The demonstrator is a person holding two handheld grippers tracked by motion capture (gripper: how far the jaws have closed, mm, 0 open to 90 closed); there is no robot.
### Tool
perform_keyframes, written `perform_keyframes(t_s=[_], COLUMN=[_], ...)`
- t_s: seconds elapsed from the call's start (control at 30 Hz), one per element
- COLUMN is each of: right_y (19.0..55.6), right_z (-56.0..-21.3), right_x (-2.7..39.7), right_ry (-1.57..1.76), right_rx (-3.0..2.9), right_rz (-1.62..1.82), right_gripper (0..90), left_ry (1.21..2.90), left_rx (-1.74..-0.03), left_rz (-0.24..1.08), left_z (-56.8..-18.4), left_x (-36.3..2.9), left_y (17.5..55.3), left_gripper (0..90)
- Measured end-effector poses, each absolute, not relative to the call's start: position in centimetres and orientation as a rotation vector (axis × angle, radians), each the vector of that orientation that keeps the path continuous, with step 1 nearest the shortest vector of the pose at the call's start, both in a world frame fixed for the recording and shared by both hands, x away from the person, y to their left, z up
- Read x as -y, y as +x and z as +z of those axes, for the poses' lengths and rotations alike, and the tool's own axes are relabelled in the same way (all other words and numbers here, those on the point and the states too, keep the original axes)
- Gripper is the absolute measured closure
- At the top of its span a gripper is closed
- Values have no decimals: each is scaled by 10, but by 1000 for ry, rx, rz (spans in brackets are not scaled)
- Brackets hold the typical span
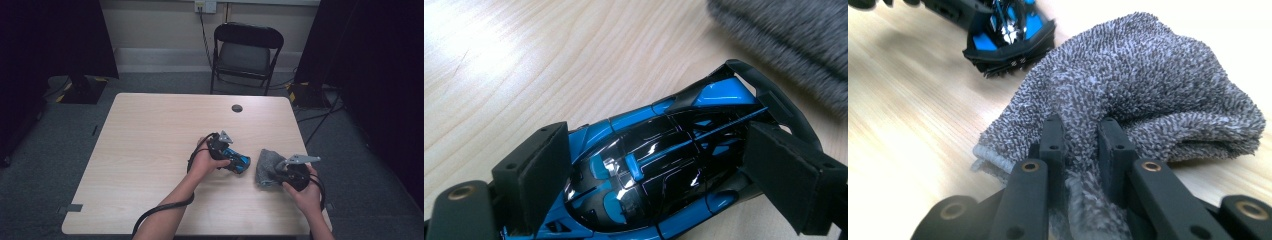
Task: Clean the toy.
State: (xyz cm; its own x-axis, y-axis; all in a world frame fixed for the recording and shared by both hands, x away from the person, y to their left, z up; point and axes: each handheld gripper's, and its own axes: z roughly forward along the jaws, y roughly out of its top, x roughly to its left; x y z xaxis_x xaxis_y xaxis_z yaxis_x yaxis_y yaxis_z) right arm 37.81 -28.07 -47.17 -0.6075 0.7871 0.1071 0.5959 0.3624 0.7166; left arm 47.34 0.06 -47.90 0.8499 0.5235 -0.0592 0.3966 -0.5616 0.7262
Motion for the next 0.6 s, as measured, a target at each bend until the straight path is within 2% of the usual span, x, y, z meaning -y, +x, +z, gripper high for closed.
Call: perform_keyframes(t_s=[0.3, 0.6], right_y=[383, 380], right_z=[-482, -483], right_x=[251, 246], right_ry=[1163, 1144], right_rx=[-2469, -2518], right_rz=[1031, 1075], right_gripper=[758, 759], left_ry=[2249, 2250], left_rx=[-659, -659], left_rz=[209, 211], left_z=[-479, -479], left_x=[1, 2], left_y=[473, 473], left_gripper=[114, 110])
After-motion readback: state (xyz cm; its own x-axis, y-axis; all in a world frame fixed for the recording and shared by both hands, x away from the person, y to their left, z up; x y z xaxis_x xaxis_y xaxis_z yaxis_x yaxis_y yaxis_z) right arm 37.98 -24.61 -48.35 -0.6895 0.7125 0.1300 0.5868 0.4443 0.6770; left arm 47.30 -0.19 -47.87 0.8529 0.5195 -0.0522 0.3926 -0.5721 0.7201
